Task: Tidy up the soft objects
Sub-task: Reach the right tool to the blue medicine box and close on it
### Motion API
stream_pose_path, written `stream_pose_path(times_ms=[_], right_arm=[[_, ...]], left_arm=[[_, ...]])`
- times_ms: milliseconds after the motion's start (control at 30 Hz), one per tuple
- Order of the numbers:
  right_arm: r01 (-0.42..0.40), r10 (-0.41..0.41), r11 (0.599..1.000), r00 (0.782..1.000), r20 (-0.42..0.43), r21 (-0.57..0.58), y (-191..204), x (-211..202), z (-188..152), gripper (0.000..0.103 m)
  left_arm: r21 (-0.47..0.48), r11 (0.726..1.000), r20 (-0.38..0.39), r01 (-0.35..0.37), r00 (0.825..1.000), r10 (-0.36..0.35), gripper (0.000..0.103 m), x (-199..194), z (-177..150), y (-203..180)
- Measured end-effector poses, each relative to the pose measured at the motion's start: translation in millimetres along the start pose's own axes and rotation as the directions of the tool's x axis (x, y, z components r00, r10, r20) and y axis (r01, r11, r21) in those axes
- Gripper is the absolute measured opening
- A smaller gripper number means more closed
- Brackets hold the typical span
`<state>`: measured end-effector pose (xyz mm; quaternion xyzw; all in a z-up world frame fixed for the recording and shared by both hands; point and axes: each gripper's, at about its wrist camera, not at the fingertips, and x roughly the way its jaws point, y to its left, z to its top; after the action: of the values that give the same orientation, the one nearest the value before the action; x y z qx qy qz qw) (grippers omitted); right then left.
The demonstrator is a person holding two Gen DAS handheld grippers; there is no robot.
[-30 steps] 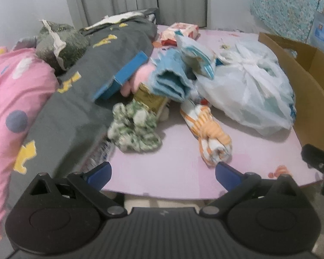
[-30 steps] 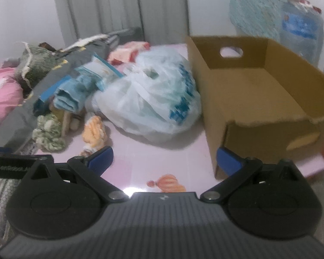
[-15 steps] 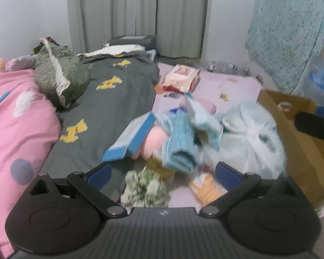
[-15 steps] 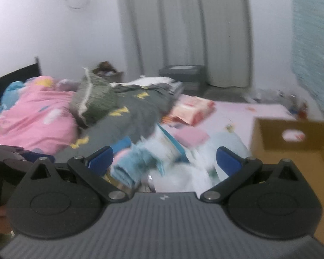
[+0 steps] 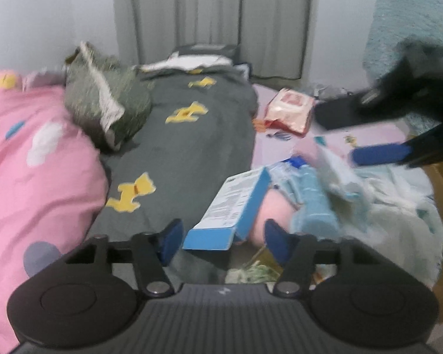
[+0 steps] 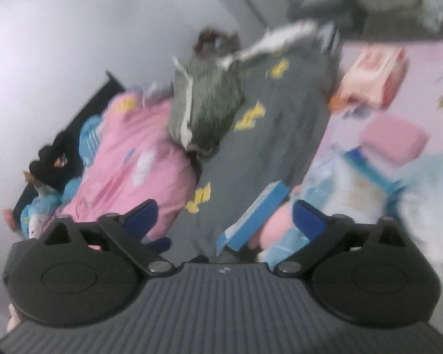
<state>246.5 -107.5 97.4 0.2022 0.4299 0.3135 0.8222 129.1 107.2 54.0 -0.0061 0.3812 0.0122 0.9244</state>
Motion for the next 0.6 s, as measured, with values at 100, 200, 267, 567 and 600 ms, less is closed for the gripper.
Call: stream_pose_path(times_ms=[100, 200, 267, 567, 600], right_arm=[[0.017, -0.014, 1.0, 0.993, -0.118, 0.026, -2.7, 58.0, 7.1, 0.07], [0.068, -0.054, 0.996, 0.978, -0.199, 0.062, -11.1, 99.7, 7.2, 0.052], [0.093, -0.074, 0.993, 0.973, -0.22, 0.076, -15.2, 113.7, 5.7, 0.051], [0.096, -0.058, 0.987, 0.961, -0.271, 0.131, -34.7, 149.9, 15.1, 0.049], [0.095, -0.056, 0.987, 0.96, -0.275, 0.133, -36.9, 152.3, 16.1, 0.048]], left_arm=[[-0.042, 0.999, -0.03, -0.005, 1.0, 0.003, 0.045, 18.6, 6.1, 15.0], [-0.055, 0.998, -0.077, 0.007, 0.997, -0.011, 0.044, 38.8, 12.9, 23.5], [-0.056, 0.998, -0.12, 0.037, 0.992, -0.043, 0.044, 52.3, 15.4, 25.6], [-0.097, 0.99, -0.225, 0.102, 0.967, -0.122, 0.058, 91.4, 24.4, 32.4], [-0.105, 0.988, -0.232, 0.11, 0.964, -0.132, 0.064, 94.1, 25.7, 34.2]])
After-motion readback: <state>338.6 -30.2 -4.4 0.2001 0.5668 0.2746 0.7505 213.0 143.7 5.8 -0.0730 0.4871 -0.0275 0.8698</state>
